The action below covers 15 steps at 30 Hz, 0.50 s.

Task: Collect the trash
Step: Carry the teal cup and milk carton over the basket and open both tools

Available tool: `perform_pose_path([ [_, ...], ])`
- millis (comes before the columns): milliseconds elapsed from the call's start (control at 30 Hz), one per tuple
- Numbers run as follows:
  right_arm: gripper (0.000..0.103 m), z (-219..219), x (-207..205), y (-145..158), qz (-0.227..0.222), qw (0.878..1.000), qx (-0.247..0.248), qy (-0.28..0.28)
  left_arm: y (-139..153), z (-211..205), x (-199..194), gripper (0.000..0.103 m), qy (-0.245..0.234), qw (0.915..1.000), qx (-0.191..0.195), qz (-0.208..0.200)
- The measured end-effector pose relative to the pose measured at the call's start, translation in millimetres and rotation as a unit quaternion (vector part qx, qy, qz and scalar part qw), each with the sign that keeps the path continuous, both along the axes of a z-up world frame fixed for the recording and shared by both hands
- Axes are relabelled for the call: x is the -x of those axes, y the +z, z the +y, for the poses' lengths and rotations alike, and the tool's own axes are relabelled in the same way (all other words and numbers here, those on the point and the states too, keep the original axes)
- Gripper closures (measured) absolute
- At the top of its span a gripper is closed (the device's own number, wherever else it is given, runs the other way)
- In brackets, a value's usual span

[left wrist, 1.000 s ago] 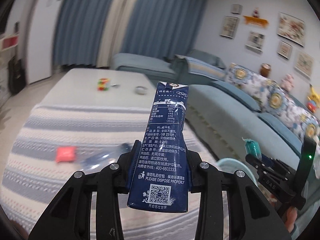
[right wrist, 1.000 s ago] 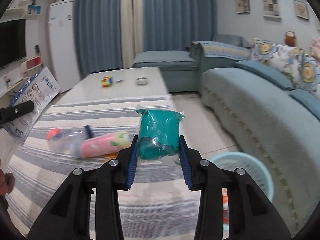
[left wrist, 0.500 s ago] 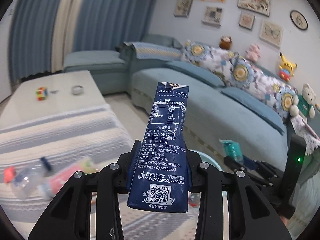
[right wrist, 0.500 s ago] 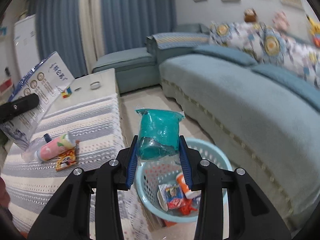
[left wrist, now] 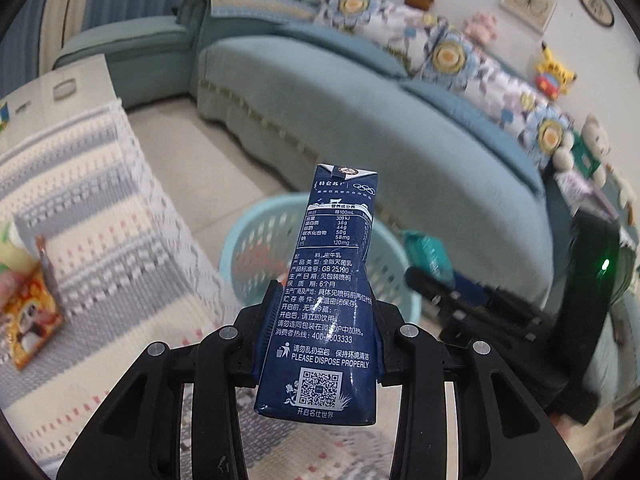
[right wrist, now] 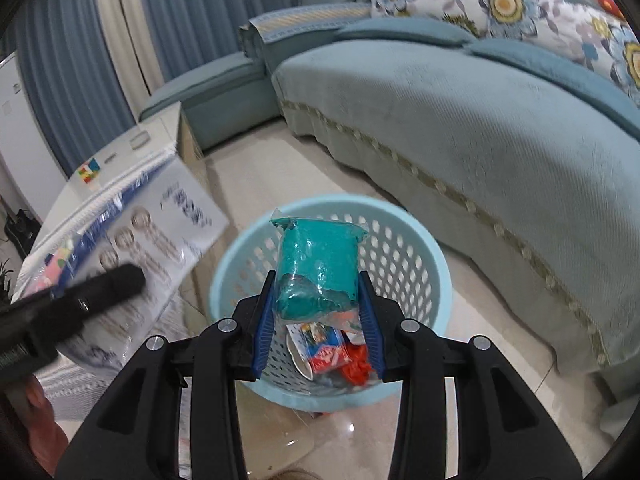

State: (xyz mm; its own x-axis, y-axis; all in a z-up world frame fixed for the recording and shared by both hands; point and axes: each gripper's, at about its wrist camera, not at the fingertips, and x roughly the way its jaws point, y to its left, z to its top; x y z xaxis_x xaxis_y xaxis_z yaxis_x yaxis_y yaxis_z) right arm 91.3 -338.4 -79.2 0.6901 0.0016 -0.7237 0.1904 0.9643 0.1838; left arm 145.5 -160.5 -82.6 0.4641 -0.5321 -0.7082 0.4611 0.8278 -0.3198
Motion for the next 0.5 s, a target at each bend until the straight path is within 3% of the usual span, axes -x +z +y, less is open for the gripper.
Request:
perform_pose_path([
  [167, 0.066, -11, -9, -34, 0.041, 0.998, -0.029, -0.021, -19, -3, -7, 0.068, -0.005, 0.9997, -0.013, 0.017],
  [200, 0.066, -12, -10, -39, 0.046, 0.998, -0.031, -0.023, -19, -1, -7, 0.064, -0.002, 0.9997, -0.016, 0.016],
  [233, 0.066, -12, -12, -43, 0.051, 0.998, -0.031, -0.025, -20, 0, -8, 0.053, 0.002, 0.9997, -0.017, 0.015],
  [300, 0.063, -9, -12, -46, 0.053, 0.998, -0.031, -0.026, -16, 4, -7, 0.048, 0.010, 0.9998, -0.015, 0.007],
  [367, 0.052, -9, -13, -46, 0.052, 0.998, -0.029, -0.032, -13, 8, -7, 0.047, 0.013, 0.9998, -0.011, 0.005],
  [500, 0.050, -11, -10, -45, 0.048, 0.998, -0.036, -0.035, -8, 16, -9, 0.047, 0.025, 0.9997, -0.002, 0.007],
])
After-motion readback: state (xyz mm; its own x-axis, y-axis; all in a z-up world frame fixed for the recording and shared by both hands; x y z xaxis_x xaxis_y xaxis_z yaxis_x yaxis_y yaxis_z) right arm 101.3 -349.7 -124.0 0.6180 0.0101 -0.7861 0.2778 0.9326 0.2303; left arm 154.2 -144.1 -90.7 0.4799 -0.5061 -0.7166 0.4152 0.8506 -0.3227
